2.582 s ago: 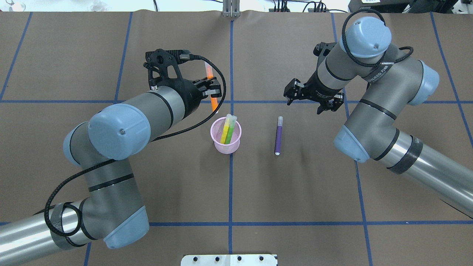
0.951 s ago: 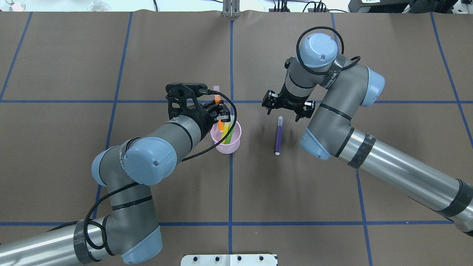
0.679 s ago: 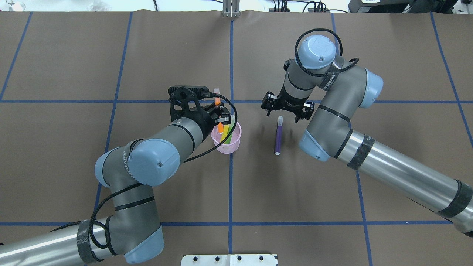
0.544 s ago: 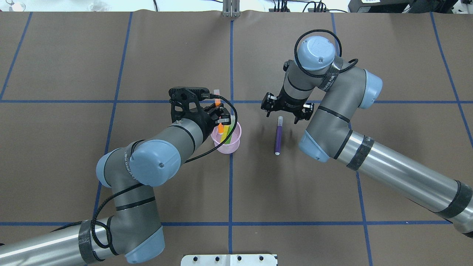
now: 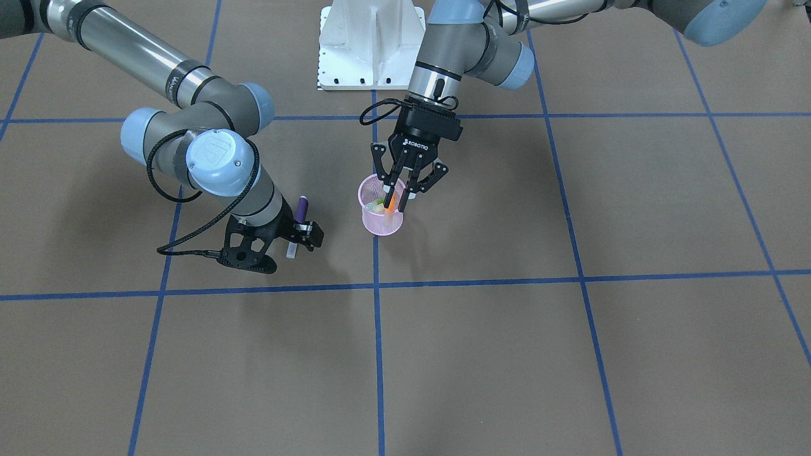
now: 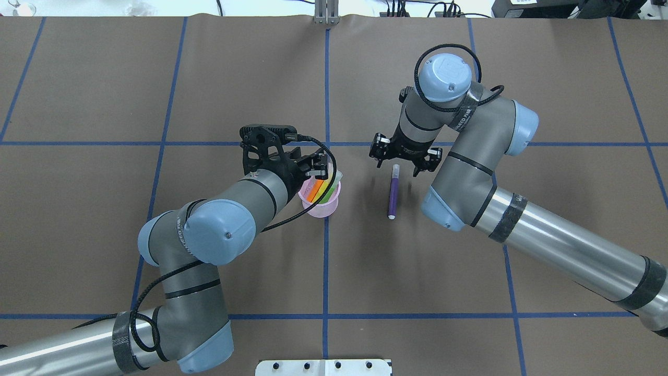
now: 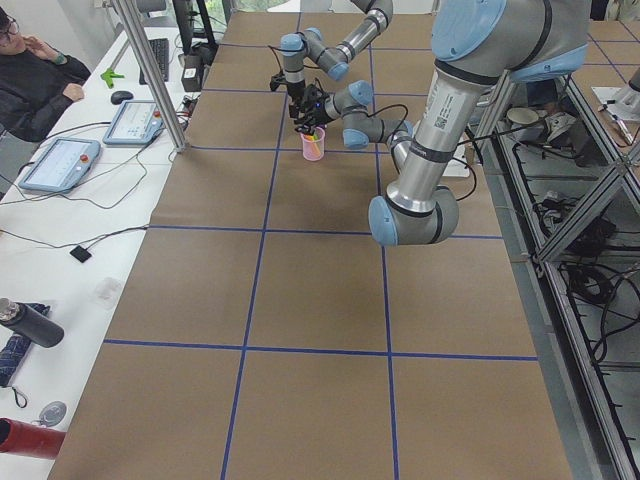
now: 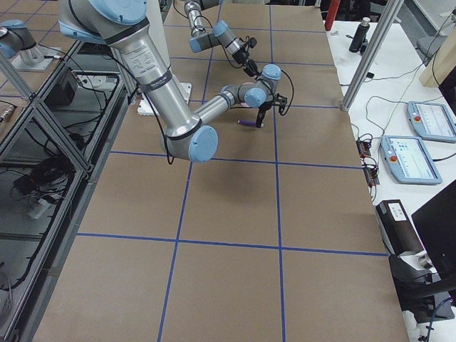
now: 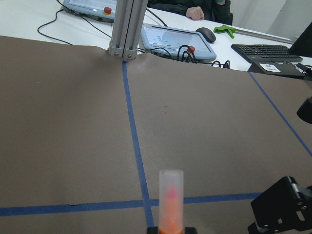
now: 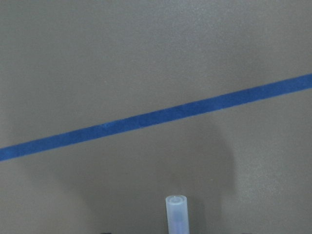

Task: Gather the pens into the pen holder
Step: 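Lower the orange marker into the cup while the right gripper grasps the purple marker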

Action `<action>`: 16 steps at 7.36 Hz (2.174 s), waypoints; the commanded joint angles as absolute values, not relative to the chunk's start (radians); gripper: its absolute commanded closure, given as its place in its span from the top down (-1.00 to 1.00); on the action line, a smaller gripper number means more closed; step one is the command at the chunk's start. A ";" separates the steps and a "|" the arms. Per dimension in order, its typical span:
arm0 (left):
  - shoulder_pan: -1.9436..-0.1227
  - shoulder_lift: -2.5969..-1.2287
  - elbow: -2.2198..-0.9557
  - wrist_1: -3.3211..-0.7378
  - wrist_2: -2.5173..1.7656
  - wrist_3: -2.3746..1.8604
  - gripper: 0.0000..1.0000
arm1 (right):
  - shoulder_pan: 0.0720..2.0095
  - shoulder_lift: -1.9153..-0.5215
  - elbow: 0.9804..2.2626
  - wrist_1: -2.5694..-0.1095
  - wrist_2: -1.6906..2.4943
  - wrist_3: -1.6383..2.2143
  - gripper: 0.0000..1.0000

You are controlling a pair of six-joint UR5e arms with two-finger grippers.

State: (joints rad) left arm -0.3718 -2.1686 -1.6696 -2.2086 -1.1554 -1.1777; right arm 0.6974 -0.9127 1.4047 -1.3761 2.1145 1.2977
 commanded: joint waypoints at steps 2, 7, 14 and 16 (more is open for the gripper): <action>-0.374 -2.169 -1.684 -2.210 -1.163 -1.177 0.87 | 0.695 -0.911 1.394 -1.376 2.111 1.305 0.25; -0.374 -2.169 -1.710 -2.209 -1.170 -1.177 0.89 | 0.678 -0.910 1.364 -1.361 2.100 1.309 0.23; -0.393 -2.164 -1.756 -2.207 -1.226 -1.129 0.52 | 0.667 -0.900 1.370 -1.359 2.095 1.310 -1.00; -0.393 -2.161 -1.758 -2.207 -1.226 -1.127 0.43 | 0.670 -0.900 1.384 -1.361 2.100 1.308 -1.00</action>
